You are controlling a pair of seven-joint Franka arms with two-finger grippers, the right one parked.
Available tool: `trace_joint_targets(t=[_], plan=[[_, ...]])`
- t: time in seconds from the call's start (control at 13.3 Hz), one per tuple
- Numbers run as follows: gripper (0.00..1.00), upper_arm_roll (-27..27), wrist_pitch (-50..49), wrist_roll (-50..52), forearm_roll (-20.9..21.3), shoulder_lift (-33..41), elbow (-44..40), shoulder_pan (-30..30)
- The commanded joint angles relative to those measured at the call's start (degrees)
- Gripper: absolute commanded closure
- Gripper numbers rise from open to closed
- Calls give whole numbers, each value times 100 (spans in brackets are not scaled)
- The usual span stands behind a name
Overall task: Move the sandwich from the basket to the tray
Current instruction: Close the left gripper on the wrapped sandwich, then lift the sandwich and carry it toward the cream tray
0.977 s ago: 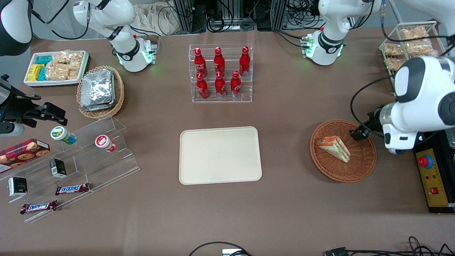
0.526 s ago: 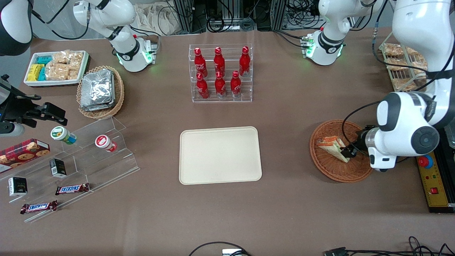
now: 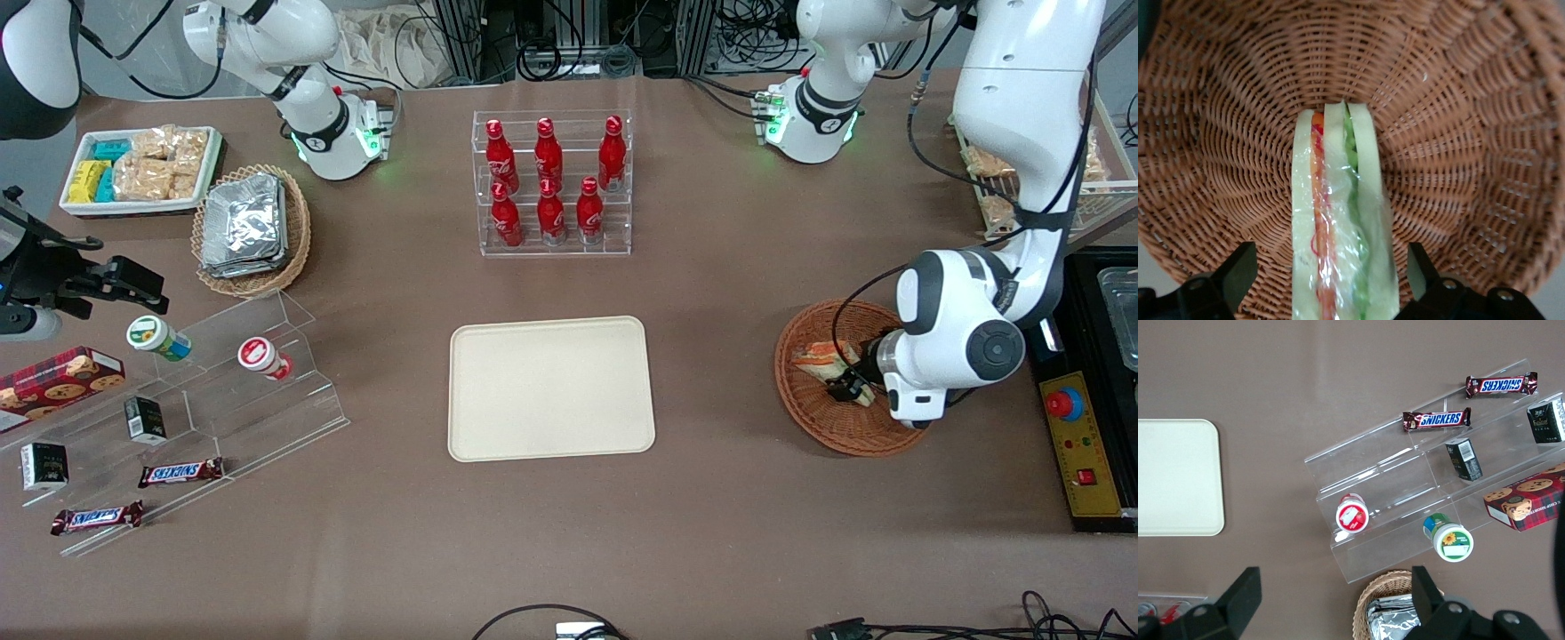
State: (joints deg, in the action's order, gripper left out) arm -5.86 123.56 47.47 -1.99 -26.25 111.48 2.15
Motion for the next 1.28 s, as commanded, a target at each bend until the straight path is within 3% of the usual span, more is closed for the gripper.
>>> trace_joint_targets(t=[0.0,0.08,0.23,0.38,0.83,0.98,1.2], plan=[[64,-38,98,60,-38,23,58,-30],[100,-55,54,-9,-38,76,40,-39],[100,-64,-164,-368,-3,295,-74,-56],[100,-64,-979,-1289,-3,515,-441,-65],[100,-55,-3055,-4671,111,577,-2348,-65],[100,-64,-3215,-5631,417,594,-2657,-65],[100,-134,-3514,-5794,480,568,-2922,-91]])
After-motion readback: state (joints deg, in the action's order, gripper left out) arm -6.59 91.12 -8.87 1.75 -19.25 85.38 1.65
